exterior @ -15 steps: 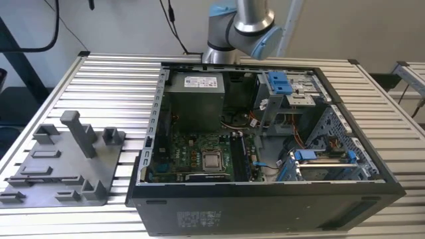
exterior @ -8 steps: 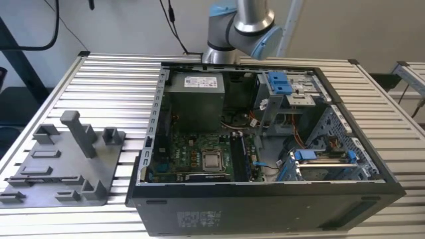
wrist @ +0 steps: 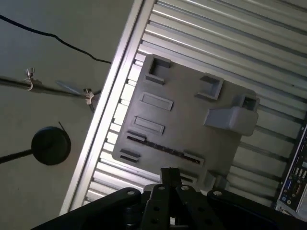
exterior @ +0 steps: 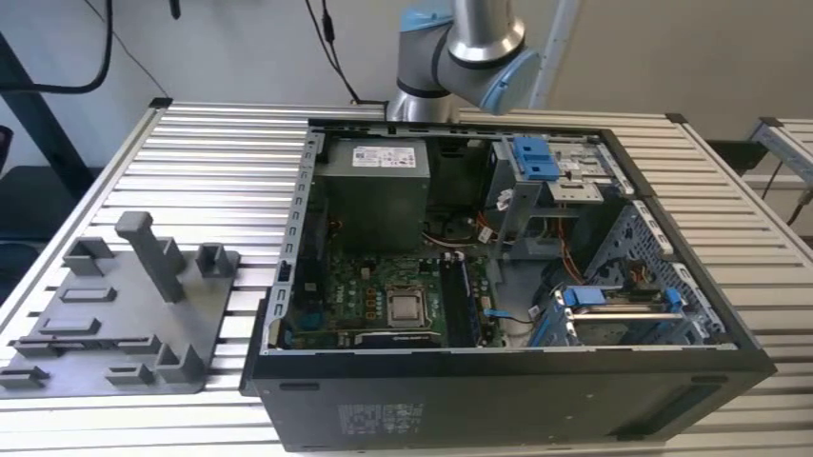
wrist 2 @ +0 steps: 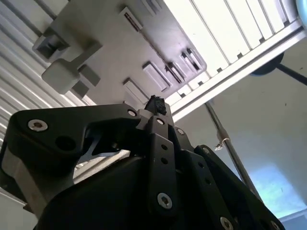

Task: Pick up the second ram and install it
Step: 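Pick up the second ram and move it above second insertion slot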

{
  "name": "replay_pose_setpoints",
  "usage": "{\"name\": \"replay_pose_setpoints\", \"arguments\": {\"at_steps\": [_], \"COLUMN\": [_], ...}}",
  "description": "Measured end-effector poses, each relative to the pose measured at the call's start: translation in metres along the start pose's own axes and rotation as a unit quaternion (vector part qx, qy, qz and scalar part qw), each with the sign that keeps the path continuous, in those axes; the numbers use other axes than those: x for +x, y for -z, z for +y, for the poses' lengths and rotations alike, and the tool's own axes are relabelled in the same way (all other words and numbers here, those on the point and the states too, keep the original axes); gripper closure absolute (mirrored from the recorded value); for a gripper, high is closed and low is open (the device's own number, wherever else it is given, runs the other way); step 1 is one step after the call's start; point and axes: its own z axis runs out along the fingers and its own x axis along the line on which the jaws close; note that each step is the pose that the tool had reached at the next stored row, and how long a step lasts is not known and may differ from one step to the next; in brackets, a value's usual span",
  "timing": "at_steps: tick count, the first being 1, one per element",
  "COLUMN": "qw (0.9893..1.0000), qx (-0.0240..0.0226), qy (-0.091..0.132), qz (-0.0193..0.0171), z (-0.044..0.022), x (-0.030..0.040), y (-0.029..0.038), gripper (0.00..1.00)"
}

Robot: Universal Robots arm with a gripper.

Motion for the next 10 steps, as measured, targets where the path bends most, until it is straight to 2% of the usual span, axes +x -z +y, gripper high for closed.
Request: {"name": "replay_pose_setpoints", "arguments": {"at_steps": [5,8,10], "qw": [0.9993,0.9981,0.9969], "qx": [0.0044,0.0062,0.0067], "qy": [0.036,0.06,0.078], "qz": [0.0033,0.0052,0.0062], "z": [-0.0001,-0.0001,-0.0001], "x": [0.0,0.0,0.0], "y": [0.0,0.0,0.0], "gripper": [0.89,0.89,0.89]}}
